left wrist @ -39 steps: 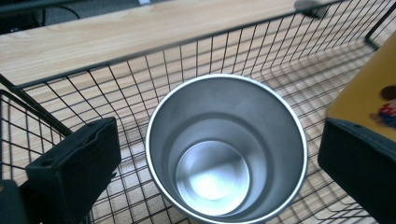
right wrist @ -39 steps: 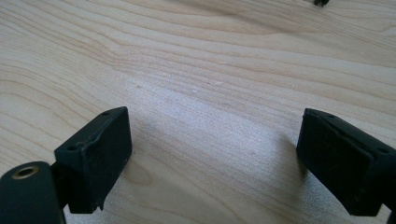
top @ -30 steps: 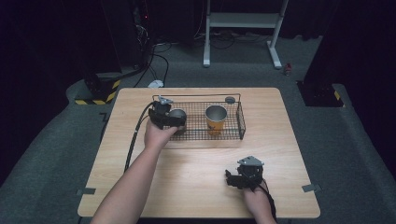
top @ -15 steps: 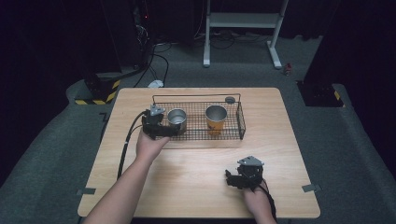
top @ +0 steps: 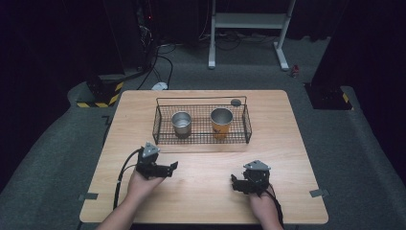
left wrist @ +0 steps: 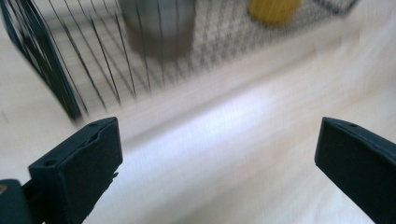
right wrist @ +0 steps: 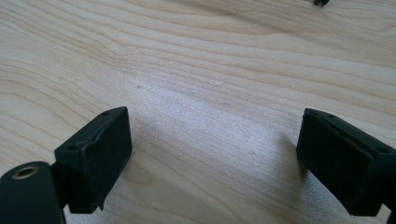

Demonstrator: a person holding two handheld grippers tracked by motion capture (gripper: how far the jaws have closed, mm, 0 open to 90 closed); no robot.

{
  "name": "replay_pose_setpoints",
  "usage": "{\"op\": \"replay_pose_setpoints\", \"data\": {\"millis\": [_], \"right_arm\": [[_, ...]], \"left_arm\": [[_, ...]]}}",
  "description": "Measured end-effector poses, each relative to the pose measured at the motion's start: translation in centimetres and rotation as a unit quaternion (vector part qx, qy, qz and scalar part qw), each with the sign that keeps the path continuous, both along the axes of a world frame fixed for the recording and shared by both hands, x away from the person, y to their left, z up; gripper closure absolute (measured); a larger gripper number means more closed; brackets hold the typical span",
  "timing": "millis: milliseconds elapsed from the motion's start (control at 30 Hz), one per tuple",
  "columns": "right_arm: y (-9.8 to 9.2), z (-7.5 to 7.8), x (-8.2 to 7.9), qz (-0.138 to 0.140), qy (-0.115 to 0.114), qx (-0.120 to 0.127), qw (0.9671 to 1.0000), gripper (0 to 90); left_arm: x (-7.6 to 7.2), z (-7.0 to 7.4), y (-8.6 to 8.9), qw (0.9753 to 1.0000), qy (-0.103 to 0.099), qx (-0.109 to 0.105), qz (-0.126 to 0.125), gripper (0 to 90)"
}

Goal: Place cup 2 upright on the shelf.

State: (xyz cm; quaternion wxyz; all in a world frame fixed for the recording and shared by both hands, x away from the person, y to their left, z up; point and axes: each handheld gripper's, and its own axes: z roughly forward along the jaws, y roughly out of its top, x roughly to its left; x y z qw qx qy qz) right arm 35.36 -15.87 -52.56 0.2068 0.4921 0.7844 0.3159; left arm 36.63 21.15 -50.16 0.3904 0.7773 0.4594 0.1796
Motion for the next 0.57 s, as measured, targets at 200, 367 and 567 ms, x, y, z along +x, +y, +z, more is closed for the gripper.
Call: {"op": "replay_pose_setpoints", "data": {"millis": [200, 367, 567], "right_arm": [[0.0, 0.0, 0.0, 0.000, 0.000, 0.000, 1.0000, 10.2], [0.0, 0.0, 0.0, 0.000, 0.000, 0.000, 1.0000, 10.2], [0.0, 0.0, 0.0, 0.000, 0.000, 0.000, 1.0000, 10.3]], "left_arm": [[-1.6, -2.3, 0.1, 0.9992, 0.014, 0.035, -0.009, 1.2], [-1.9, -2.5, -0.4, 0.9982, 0.011, 0.055, -0.019, 1.0], [-2.0, -2.7, -0.7, 0.9974, 0.017, 0.070, -0.009, 1.3]]}}
